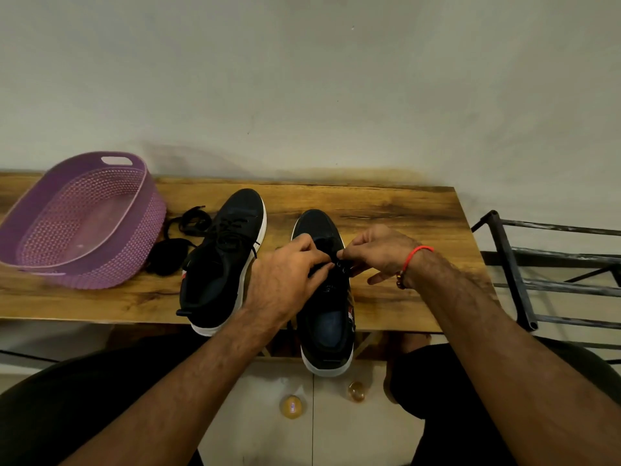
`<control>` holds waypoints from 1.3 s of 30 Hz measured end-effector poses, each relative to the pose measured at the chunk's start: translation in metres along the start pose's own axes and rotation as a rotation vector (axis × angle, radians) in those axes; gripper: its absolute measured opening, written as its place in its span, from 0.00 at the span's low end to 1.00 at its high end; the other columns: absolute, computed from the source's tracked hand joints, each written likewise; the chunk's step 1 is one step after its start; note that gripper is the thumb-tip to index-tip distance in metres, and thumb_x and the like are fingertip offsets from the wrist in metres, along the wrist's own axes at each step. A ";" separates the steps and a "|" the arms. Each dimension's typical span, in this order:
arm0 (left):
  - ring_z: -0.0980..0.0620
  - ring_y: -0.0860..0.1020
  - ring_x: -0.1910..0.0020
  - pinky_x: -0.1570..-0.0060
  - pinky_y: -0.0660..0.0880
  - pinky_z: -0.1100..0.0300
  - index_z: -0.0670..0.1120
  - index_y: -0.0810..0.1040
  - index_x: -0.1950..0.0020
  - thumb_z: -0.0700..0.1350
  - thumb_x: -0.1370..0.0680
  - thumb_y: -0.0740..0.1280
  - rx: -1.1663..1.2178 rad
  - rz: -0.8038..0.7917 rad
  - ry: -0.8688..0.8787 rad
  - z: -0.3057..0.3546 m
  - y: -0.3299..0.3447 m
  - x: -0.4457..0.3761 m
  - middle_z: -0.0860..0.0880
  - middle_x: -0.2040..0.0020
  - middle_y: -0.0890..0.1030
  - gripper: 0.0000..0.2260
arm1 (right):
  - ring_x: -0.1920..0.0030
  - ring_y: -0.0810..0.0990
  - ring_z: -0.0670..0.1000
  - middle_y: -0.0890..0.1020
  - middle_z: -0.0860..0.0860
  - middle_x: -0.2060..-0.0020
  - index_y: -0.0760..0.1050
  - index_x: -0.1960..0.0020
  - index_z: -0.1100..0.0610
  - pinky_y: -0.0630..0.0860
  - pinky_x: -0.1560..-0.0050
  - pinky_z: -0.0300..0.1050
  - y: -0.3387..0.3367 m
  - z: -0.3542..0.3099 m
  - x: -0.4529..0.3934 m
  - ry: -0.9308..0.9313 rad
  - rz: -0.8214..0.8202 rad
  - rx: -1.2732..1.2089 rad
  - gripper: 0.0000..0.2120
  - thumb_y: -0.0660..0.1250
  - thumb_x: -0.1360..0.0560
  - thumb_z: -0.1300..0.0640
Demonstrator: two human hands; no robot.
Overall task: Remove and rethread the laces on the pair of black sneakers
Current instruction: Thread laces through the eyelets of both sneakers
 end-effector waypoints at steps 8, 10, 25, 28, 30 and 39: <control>0.59 0.75 0.54 0.61 0.74 0.62 0.56 0.83 0.41 0.58 0.20 0.67 0.125 -0.018 -0.135 -0.007 0.014 0.000 0.58 0.52 0.76 0.12 | 0.50 0.84 0.48 0.86 0.51 0.52 0.82 0.48 0.57 0.80 0.46 0.55 0.000 0.002 -0.001 0.011 -0.006 -0.012 0.08 0.68 0.21 0.54; 0.60 0.75 0.54 0.61 0.72 0.63 0.57 0.84 0.41 0.58 0.20 0.67 0.125 -0.020 -0.138 -0.007 0.014 0.001 0.58 0.52 0.77 0.12 | 0.50 0.84 0.48 0.85 0.50 0.51 0.82 0.50 0.54 0.80 0.47 0.55 -0.001 0.004 -0.002 0.010 -0.012 -0.006 0.07 0.67 0.20 0.53; 0.53 0.67 0.30 0.29 0.66 0.41 0.58 0.82 0.42 0.57 0.24 0.72 0.212 -0.035 -0.172 -0.036 -0.002 -0.012 0.57 0.33 0.73 0.11 | 0.52 0.82 0.51 0.84 0.50 0.53 0.80 0.51 0.56 0.80 0.48 0.56 -0.065 0.011 0.001 -0.049 0.386 -0.150 0.08 0.66 0.21 0.52; 0.48 0.46 0.18 0.24 0.47 0.40 0.58 0.77 0.33 0.57 0.21 0.68 0.033 -0.020 -0.125 -0.038 -0.010 -0.013 0.51 0.18 0.57 0.17 | 0.55 0.79 0.53 0.81 0.51 0.59 0.79 0.54 0.55 0.78 0.52 0.52 -0.114 0.008 0.020 -0.146 0.822 -0.049 0.07 0.66 0.24 0.51; 0.46 0.40 0.18 0.24 0.43 0.40 0.57 0.75 0.30 0.58 0.20 0.65 -0.010 -0.055 -0.086 -0.035 -0.006 -0.011 0.50 0.17 0.51 0.18 | 0.51 0.79 0.53 0.81 0.49 0.55 0.77 0.53 0.51 0.78 0.48 0.51 -0.112 -0.001 0.021 -0.219 0.864 0.085 0.04 0.66 0.24 0.52; 0.49 0.58 0.22 0.24 0.51 0.45 0.59 0.76 0.32 0.50 0.17 0.63 0.143 -0.160 -0.203 -0.046 0.009 -0.007 0.53 0.23 0.65 0.14 | 0.25 0.59 0.54 0.69 0.44 0.29 0.73 0.53 0.41 0.58 0.29 0.61 0.007 -0.016 -0.009 -0.366 0.079 0.775 0.03 0.67 0.22 0.47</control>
Point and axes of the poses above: each hand's wrist, its own x-axis away from the middle knuckle, its own y-axis out of the palm, z = x × y, the point moved 9 cm from there along -x, towards the middle knuckle
